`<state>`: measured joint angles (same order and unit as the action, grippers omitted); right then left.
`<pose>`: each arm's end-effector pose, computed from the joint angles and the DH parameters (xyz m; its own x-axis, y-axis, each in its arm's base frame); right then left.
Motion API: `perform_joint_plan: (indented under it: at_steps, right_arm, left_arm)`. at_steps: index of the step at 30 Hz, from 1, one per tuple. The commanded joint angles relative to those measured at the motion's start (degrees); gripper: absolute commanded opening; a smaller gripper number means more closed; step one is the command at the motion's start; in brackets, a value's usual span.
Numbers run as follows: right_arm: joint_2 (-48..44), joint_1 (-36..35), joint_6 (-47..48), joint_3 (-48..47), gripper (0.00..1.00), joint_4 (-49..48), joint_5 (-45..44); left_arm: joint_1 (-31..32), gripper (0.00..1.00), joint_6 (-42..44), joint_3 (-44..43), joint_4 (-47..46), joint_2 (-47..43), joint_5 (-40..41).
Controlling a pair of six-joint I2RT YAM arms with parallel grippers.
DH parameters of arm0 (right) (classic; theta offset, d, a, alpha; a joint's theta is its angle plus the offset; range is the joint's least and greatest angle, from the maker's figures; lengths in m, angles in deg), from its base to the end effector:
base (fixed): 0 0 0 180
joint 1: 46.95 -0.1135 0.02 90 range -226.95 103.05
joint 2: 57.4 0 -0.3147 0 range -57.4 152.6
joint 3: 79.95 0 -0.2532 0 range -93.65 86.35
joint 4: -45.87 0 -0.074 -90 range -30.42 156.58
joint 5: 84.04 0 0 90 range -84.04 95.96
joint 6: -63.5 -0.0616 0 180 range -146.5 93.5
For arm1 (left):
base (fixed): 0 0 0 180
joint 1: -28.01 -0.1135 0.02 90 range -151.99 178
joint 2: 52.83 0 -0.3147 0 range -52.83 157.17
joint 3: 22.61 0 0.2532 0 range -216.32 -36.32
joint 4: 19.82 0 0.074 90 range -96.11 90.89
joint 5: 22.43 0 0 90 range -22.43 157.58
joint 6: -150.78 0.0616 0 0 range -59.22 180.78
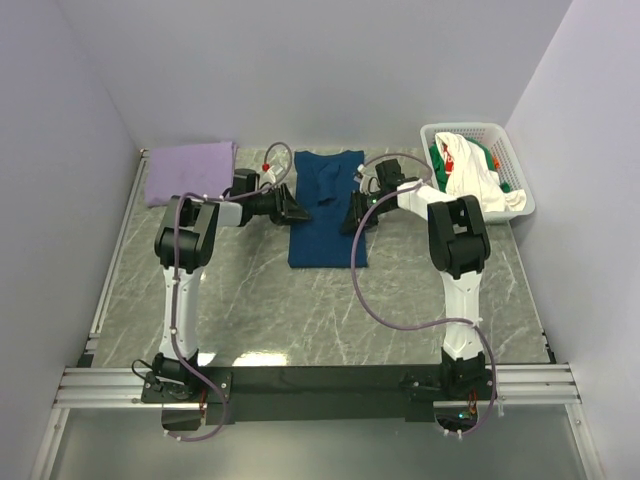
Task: Fold and stack the t-shirts
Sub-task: Fold the tshirt
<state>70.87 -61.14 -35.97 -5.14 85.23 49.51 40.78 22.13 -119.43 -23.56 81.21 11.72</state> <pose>0.4770 0.1644 0.1561 -0.9278 -0.1116 -0.3559 -0.3387 0.6518 0.6786 0.5066 -0.1671 0.1267 -0.9181 -0.1514 -0.3663 0.2866 0.3846 -0.8775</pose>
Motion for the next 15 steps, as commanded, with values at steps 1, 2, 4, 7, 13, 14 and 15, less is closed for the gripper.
perform_joint_plan:
  at_steps: [1,2,4,7,13,14,15]
  right_arm:
    - [-6.50,0.31,3.05,2.42,0.27,2.65,-1.98]
    - [-8.54,0.22,3.41,3.93,0.27,2.39,0.37]
    - [-14.78,0.31,2.62,9.72,0.27,1.08,3.02]
    - [-20.32,-0.39,1.92,16.23,0.28,-0.52,6.19]
    - [-17.62,-0.83,0.34,23.01,0.28,-2.97,7.69]
    - [-16.83,-0.83,0.16,23.10,0.27,-3.84,7.43]
    - [-15.26,-0.75,-0.28,23.45,0.27,-4.37,7.08]
  left_arm:
    - [-0.56,0.43,1.29,4.18,-3.21,-9.02,-2.50]
    - [-0.65,0.43,4.61,4.88,-2.24,-11.06,-2.94]
    - [-0.56,0.44,6.83,7.86,-0.04,-15.01,-4.52]
    - [0.05,0.44,8.42,12.78,1.72,-22.66,-6.10]
    - [2.69,0.43,3.24,23.25,-3.09,-22.87,-6.02]
    - [2.95,0.43,1.06,25.08,-5.03,-22.16,-6.11]
    - [3.13,0.43,0.25,25.71,-6.35,-21.37,-6.28]
